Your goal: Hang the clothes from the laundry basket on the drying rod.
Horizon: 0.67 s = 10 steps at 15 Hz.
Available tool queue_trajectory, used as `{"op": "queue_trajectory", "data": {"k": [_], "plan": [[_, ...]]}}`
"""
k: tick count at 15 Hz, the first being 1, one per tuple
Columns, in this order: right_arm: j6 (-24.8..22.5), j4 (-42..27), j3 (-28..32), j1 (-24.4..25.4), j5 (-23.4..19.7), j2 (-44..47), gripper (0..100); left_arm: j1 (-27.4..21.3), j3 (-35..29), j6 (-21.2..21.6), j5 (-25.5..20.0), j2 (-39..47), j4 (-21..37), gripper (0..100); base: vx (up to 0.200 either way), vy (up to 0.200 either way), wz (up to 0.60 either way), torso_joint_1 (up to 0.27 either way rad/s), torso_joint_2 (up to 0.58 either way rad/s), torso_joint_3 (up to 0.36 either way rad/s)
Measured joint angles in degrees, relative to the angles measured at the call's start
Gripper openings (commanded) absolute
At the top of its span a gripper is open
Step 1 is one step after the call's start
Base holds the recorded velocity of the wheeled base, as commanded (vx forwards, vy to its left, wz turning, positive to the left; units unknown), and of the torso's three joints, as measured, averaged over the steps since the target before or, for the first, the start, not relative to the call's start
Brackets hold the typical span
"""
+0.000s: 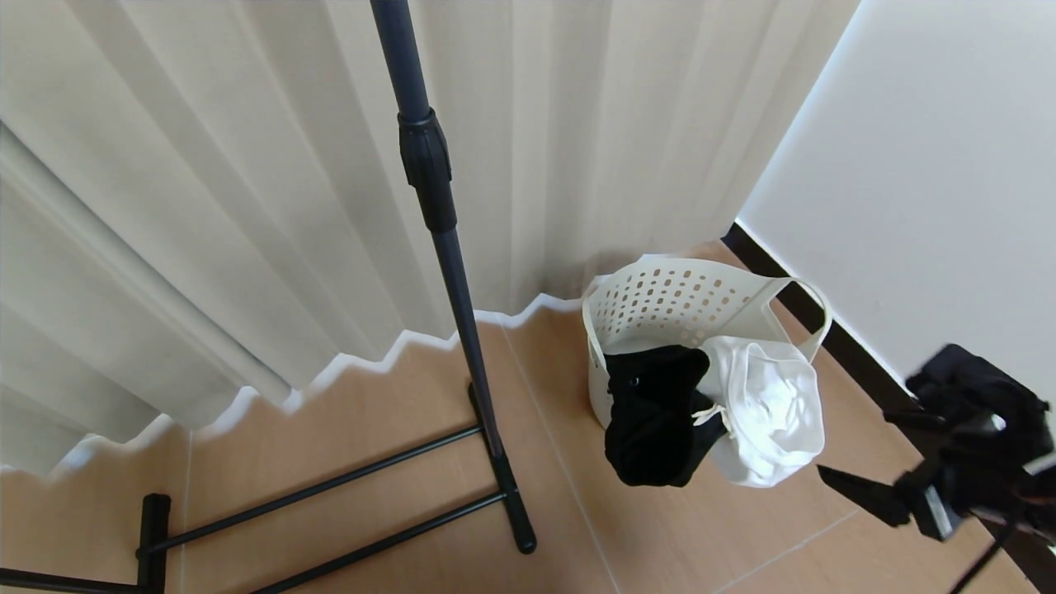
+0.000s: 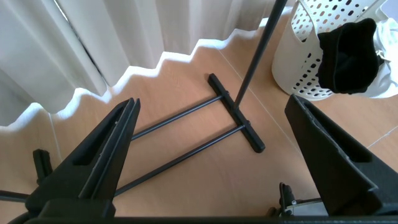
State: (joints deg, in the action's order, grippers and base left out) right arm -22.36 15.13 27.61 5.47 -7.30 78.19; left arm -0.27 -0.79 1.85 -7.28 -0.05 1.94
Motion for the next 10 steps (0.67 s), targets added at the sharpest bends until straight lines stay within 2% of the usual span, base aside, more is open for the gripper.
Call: {"op": "queue_trajectory", "data": {"k": [4,6,8,10], "plan": [[-10.0,4.6,23.8,0.6,5.1,25.6,100,0.0,0.0,0.0,0.0,0.0,0.0,100,0.0,0.0,0.0,0.0,0.0,0.0],[-14.1,4.9,34.3,1.0,7.3,35.0,100,0.0,0.0,0.0,0.0,0.0,0.0,100,0.0,0.0,0.0,0.0,0.0,0.0],[-15.8,3.3,42.9,1.6,8.3,42.2,100,0.0,0.0,0.0,0.0,0.0,0.0,100,0.0,0.0,0.0,0.0,0.0,0.0],[-15.9,2.4,47.6,2.0,8.5,46.9,100,0.0,0.0,0.0,0.0,0.0,0.0,100,0.0,0.0,0.0,0.0,0.0,0.0]]}}
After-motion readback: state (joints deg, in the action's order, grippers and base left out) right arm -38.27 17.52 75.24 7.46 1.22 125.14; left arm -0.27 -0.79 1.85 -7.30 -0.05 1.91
